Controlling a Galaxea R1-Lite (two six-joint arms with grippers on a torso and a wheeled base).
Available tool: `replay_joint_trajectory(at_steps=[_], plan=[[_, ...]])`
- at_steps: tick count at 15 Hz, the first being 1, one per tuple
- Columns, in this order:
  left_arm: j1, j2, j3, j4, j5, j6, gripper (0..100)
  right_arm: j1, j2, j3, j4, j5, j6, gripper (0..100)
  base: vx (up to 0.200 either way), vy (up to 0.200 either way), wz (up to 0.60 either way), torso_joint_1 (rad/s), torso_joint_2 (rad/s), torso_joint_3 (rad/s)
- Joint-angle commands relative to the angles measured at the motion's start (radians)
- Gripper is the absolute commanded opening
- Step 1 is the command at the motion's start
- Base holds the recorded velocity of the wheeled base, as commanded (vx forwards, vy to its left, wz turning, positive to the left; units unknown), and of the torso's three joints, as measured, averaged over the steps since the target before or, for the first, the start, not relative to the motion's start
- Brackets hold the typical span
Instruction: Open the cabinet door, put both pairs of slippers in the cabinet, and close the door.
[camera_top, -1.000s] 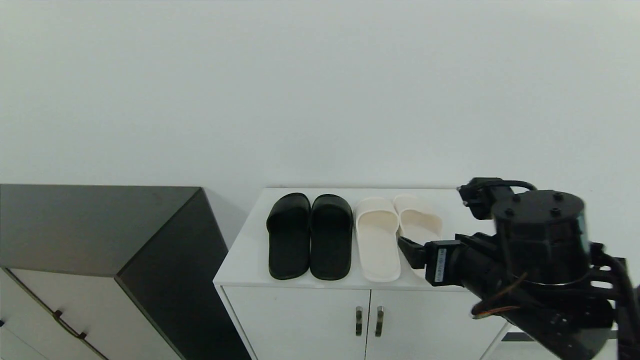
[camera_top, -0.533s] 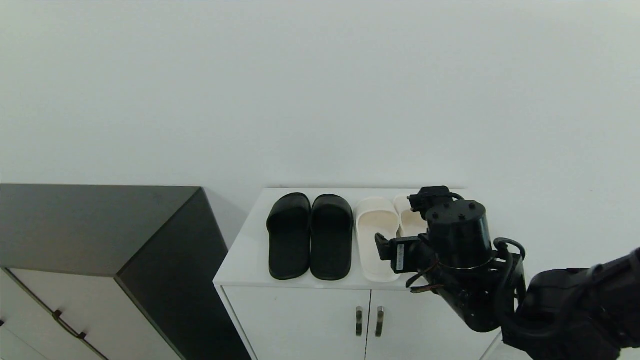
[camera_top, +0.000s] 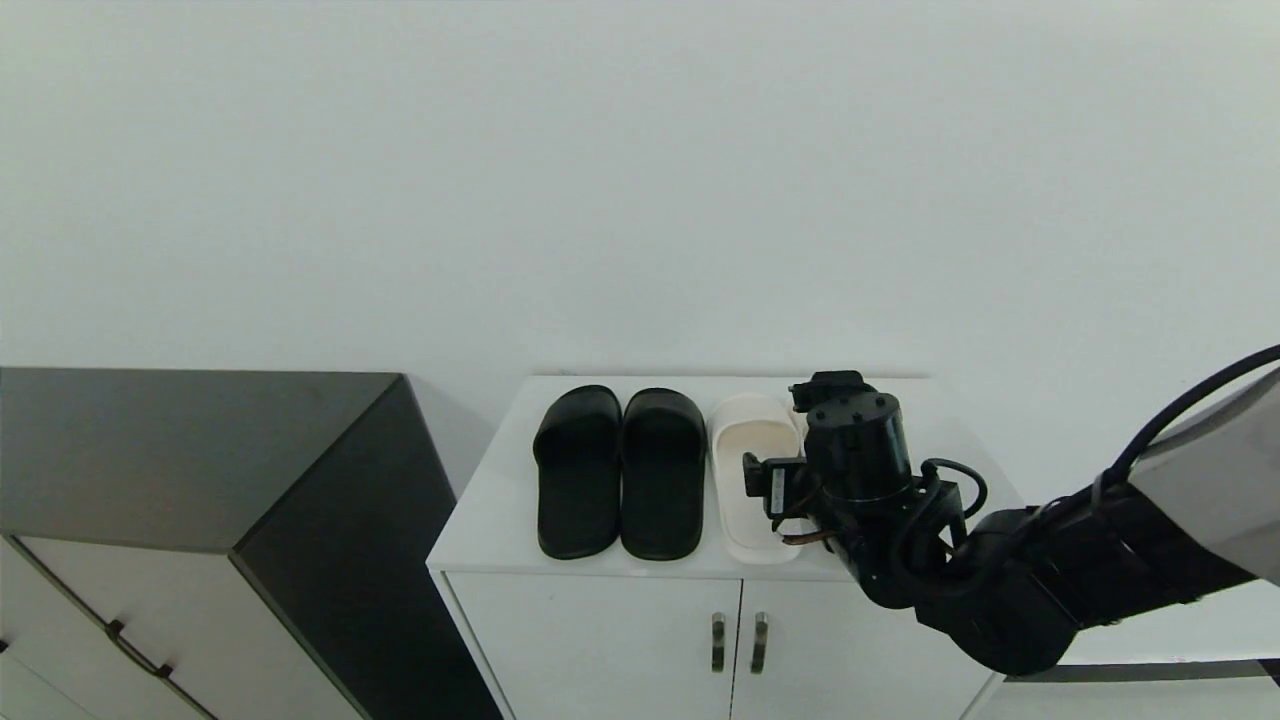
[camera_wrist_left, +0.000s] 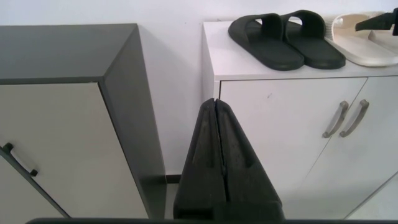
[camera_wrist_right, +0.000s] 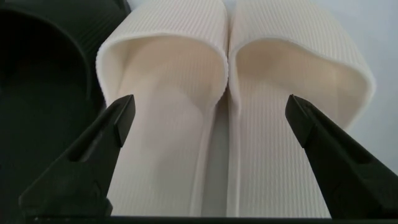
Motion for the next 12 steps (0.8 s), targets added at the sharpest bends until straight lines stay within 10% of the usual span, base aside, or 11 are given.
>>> replay_joint_trajectory(at_steps=[1, 10, 11, 12], plan=[[0.0, 0.002, 0.0, 0.0, 0.0, 0.0, 0, -0.016, 0.041, -0.03, 0.001, 0.0, 0.0, 100, 0.0, 0.0, 0.0, 0.0, 0.0, 0.0], [0.0, 0.002, 0.0, 0.0, 0.0, -0.002, 0, -0.059, 0.107, -0.096, -0.045, 0.022, -0.048, 100, 0.0, 0.0, 0.0, 0.0, 0.0, 0.0], [0.0, 0.002, 0.0, 0.0, 0.0, -0.002, 0, -0.059, 0.113, -0.096, -0.064, 0.02, -0.063, 0, 0.0, 0.0, 0.0, 0.0, 0.0, 0.0], [0.001, 0.002, 0.0, 0.0, 0.0, -0.002, 0, -0.059, 0.115, -0.096, -0.067, 0.02, -0.069, 0, 0.0, 0.0, 0.0, 0.0, 0.0, 0.0]])
